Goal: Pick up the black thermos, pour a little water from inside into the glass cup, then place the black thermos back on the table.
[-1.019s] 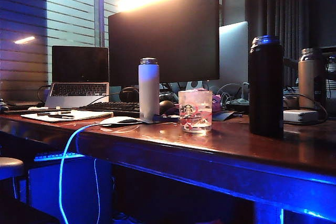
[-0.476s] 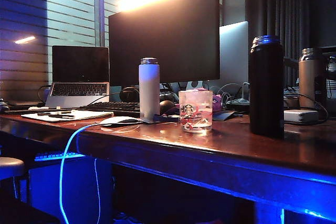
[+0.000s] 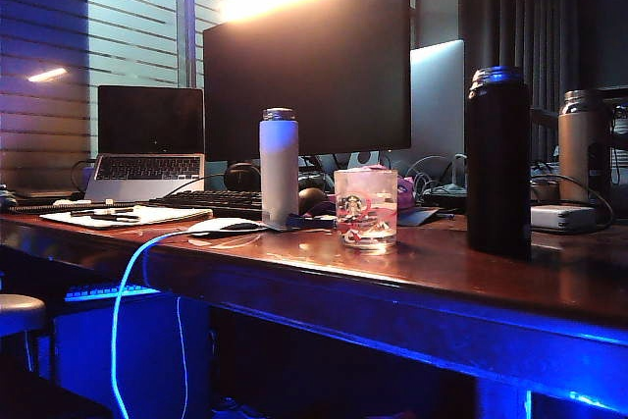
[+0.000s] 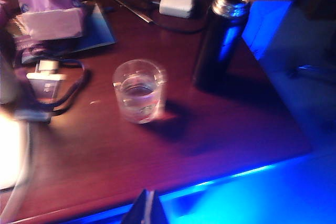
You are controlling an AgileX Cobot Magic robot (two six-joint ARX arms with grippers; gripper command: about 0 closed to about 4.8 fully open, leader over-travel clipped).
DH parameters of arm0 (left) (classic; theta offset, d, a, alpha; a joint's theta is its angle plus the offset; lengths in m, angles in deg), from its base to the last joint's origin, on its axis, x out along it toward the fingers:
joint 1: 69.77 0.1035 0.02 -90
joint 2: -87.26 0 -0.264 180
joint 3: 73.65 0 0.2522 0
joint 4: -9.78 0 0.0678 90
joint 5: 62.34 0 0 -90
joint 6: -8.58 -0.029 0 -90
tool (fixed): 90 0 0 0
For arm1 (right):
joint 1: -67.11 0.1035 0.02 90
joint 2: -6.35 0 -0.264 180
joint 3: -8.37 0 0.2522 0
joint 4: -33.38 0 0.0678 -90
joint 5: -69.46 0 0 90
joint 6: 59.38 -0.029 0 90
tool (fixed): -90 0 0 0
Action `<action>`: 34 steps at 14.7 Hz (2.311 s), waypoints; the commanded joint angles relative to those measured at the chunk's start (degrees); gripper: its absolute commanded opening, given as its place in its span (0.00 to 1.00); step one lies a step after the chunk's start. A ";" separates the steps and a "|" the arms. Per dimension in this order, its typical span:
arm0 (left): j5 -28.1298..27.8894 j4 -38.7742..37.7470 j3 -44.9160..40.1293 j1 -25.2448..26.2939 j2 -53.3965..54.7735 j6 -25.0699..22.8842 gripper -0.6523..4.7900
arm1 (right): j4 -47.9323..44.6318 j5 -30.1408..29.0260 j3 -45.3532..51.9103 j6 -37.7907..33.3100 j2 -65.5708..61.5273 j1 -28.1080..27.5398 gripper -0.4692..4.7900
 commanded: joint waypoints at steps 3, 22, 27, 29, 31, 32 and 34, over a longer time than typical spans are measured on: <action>-13.16 4.20 -2.27 1.51 -6.05 4.00 0.11 | -0.44 0.04 0.20 -0.20 0.07 0.04 0.09; -29.53 36.44 -87.73 15.65 -82.51 20.20 0.11 | -0.44 0.04 0.20 -0.20 0.07 0.04 0.09; -31.80 29.86 -87.73 15.56 -83.14 19.98 0.11 | -0.46 0.04 0.20 -0.17 0.04 0.04 0.09; -31.80 29.83 -87.73 15.54 -83.14 19.96 0.11 | -0.46 0.07 0.20 -0.20 0.04 0.02 0.09; -31.80 29.83 -87.73 15.54 -83.14 19.98 0.11 | -0.48 0.04 0.20 -0.20 0.07 0.04 0.09; -31.80 29.83 -87.73 15.54 -83.14 19.98 0.11 | -0.46 0.04 0.20 -0.17 0.04 0.04 0.09; -31.80 29.83 -87.73 15.54 -83.14 19.98 0.11 | -0.46 0.07 0.20 -0.17 0.04 0.04 0.09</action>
